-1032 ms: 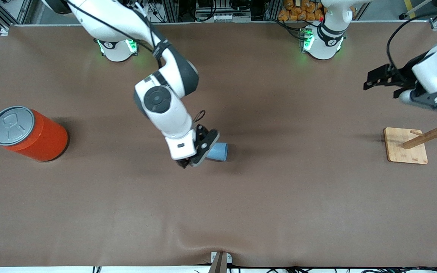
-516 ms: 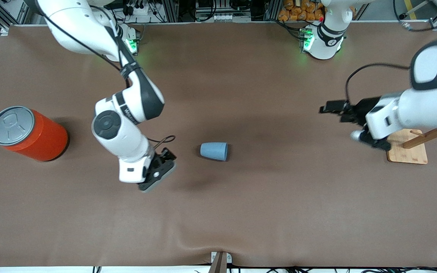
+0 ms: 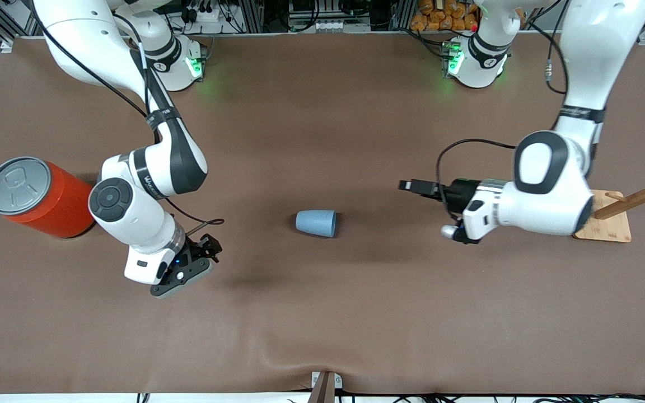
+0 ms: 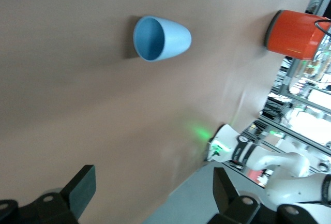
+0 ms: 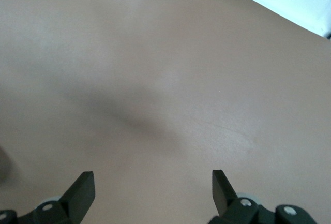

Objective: Flip cup
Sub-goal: 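Withdraw the right gripper while the left gripper reaches toward the cup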

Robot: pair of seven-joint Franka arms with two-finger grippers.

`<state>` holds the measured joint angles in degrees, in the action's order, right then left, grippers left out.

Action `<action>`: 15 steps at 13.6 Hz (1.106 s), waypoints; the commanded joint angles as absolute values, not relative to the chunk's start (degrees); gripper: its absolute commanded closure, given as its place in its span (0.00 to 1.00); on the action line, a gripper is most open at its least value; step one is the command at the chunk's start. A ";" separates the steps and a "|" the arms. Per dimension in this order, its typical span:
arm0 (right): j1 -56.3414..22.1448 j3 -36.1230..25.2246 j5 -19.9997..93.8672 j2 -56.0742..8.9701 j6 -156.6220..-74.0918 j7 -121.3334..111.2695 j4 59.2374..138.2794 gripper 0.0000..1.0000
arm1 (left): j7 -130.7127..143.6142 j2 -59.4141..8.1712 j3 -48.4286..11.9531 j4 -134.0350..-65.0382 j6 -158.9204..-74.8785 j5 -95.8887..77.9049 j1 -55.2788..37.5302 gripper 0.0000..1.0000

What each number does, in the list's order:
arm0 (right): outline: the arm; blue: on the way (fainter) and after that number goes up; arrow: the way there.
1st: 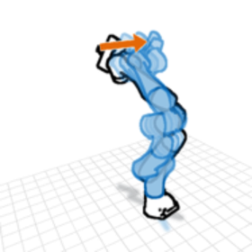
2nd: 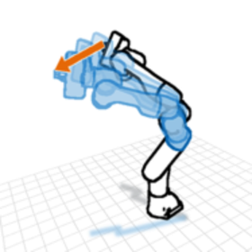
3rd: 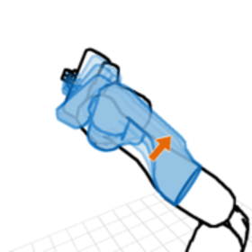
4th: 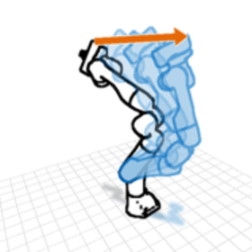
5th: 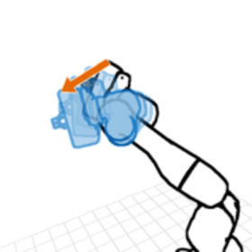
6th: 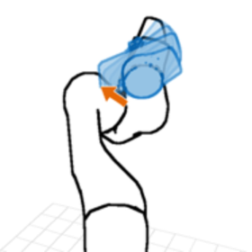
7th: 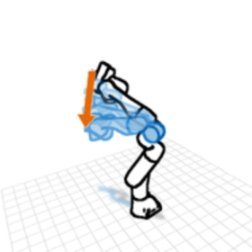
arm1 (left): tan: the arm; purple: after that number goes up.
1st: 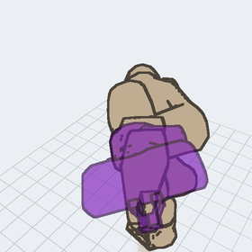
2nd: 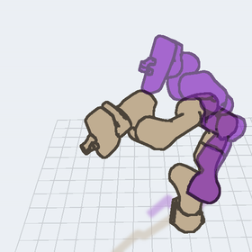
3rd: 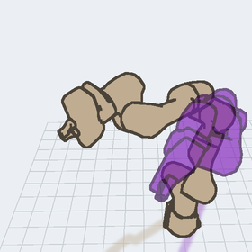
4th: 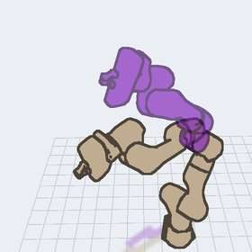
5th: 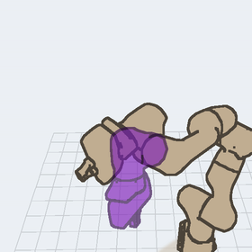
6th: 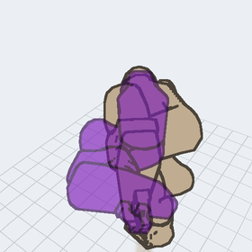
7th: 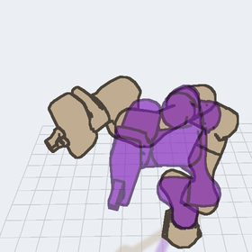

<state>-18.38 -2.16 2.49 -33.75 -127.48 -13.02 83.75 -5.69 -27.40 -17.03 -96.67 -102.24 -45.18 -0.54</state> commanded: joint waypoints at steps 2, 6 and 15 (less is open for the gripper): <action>-15.21 -1.49 2.72 -30.50 -127.18 -6.52 86.57 0.00 | -14.11 -32.94 -16.96 -96.85 -107.21 -53.41 -4.03 0.00; -10.47 -1.58 2.64 -27.78 -124.55 -4.92 87.36 0.00 | -22.04 -38.13 -16.88 -96.59 -112.84 -62.03 -6.50 0.00; -0.28 -1.49 2.72 -14.17 -123.76 -5.80 102.02 0.00 | -34.53 -48.68 -16.79 -90.80 -123.13 -68.82 -11.60 0.05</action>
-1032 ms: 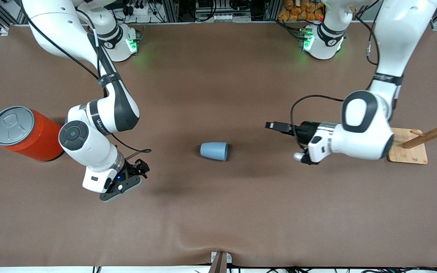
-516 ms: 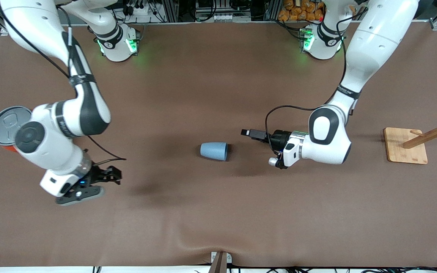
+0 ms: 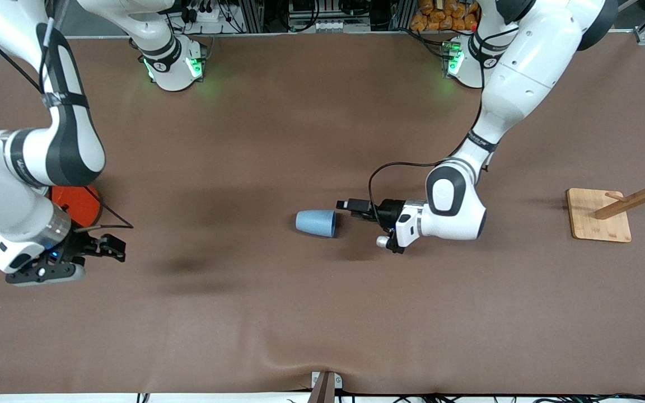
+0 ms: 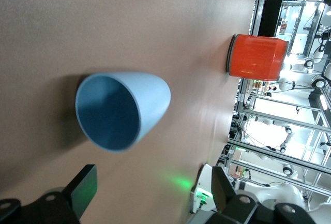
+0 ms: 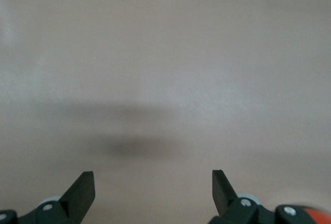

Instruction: Flip cup

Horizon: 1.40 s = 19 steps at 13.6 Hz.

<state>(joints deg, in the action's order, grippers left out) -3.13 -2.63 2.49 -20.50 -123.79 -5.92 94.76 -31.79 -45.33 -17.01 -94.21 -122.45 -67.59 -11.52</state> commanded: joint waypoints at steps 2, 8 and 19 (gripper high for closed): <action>2.10 -1.41 2.81 -10.92 -120.43 -5.97 104.32 0.00 | -34.63 -49.39 -16.79 -89.91 -124.80 -69.86 -13.26 0.10; 0.28 -0.88 3.34 -3.96 -106.73 0.32 101.88 0.00 | -35.95 -51.33 -16.70 -87.63 -127.79 -74.52 -15.99 0.25; -4.40 -1.93 2.90 -1.85 -98.44 -0.43 98.53 0.00 | -33.33 -47.74 -15.30 -87.45 -129.90 -76.65 -18.72 1.00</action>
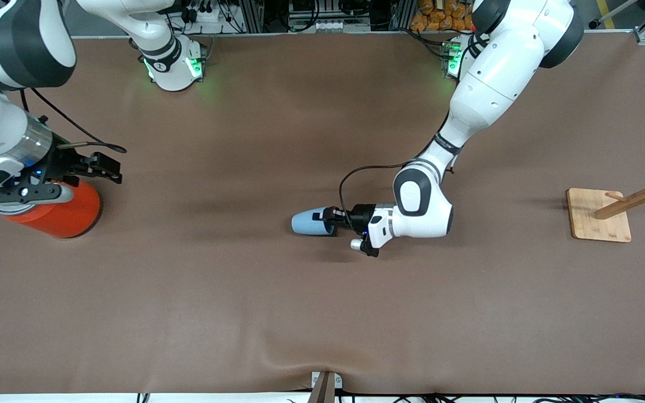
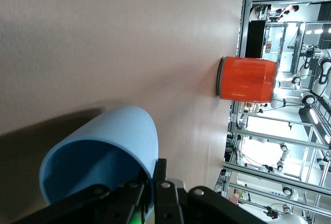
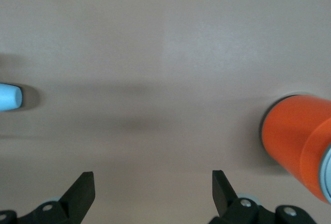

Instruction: Flip cup

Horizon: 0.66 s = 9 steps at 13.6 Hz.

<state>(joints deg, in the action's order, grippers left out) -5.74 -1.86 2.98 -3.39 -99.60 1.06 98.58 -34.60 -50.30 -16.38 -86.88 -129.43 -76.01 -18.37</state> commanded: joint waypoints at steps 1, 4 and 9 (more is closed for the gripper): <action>-4.22 -1.93 2.81 -1.32 -97.74 -0.53 98.35 0.00 | -29.05 -46.16 -15.38 -87.63 -129.73 -74.38 -18.29 1.00; -4.31 -1.76 2.29 -1.23 -93.71 -2.19 95.03 0.00 | -11.74 -40.01 -15.29 -87.98 -129.29 -62.36 -16.97 1.00; -2.30 -3.16 2.19 -1.32 -86.22 -2.29 86.93 0.00 | 3.75 -29.91 -15.12 -94.56 -121.30 -43.99 -7.14 1.00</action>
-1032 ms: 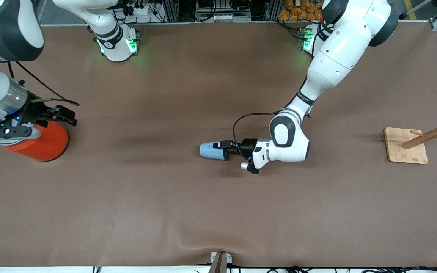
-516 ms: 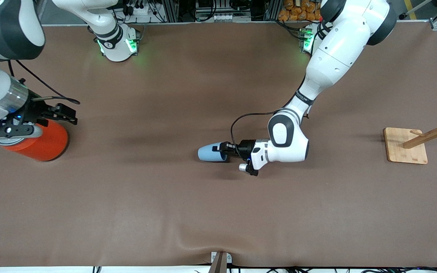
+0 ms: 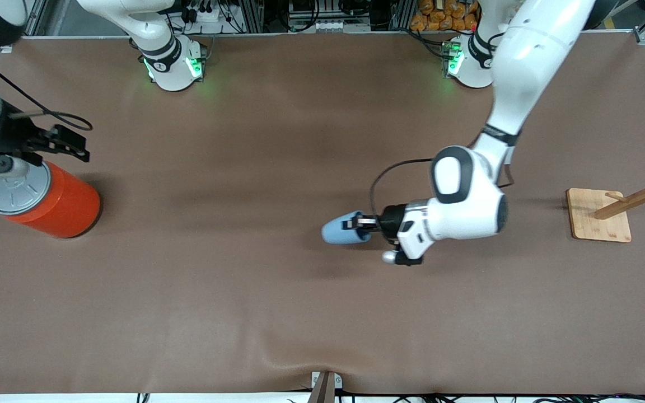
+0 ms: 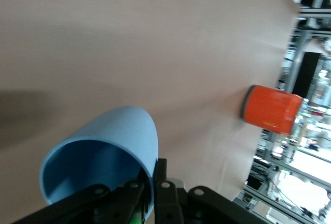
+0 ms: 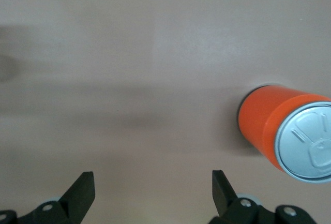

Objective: Flip cup
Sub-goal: 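Lift the cup with the left gripper and rotate it upright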

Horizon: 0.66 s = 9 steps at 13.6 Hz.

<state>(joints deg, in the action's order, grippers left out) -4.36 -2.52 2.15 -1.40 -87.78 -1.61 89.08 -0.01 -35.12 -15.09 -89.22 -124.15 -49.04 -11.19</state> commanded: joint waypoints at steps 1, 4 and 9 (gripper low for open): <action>-1.15 -3.25 2.63 -1.58 -86.31 -2.20 86.23 0.00 | 6.04 -28.40 -15.12 -95.61 -120.59 -37.25 -4.68 1.00; -1.14 -2.82 2.99 -1.76 -85.17 -0.62 84.11 0.00 | 14.99 -24.63 -15.12 -99.12 -120.41 -14.39 -1.33 1.00; -3.16 -2.55 2.90 -1.85 -80.51 5.89 81.91 0.00 | 20.21 -20.14 -15.21 -109.92 -125.39 2.78 3.06 1.00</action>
